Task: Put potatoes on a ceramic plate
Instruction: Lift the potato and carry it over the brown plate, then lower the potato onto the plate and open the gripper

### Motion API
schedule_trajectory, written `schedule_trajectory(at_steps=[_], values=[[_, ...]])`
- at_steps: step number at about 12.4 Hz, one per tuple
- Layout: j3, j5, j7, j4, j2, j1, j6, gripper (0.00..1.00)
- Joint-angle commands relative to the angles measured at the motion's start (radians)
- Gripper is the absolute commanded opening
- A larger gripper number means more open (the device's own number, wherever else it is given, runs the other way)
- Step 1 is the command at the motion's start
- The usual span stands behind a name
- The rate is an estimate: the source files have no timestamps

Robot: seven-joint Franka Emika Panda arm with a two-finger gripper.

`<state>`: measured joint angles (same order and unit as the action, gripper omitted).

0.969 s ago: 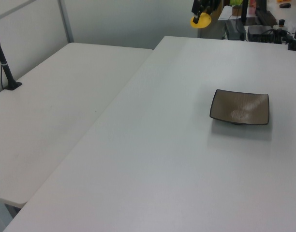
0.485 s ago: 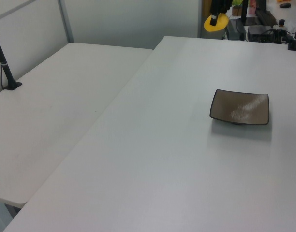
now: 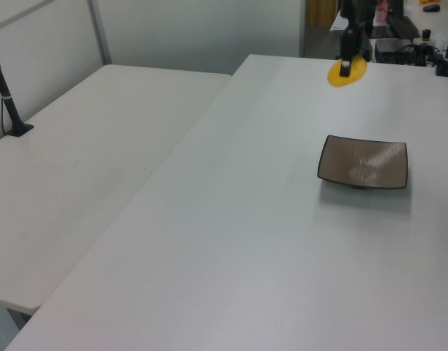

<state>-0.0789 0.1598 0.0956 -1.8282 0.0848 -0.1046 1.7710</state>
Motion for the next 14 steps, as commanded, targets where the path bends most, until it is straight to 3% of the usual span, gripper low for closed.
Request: schedule_trajectory(at_steps=[1, 5, 11, 14], values=[[0.043, 0.017, 0.029, -0.138, 0.027, -0.01, 0.069, 0.0], [0.074, -0.057, 0.027, -0.319, 0.026, -0.01, 0.23, 0.0], [0.074, -0.137, 0.024, -0.491, 0.026, -0.012, 0.456, 0.0], [0.074, -0.138, 0.024, -0.513, 0.015, -0.01, 0.492, 0.03]])
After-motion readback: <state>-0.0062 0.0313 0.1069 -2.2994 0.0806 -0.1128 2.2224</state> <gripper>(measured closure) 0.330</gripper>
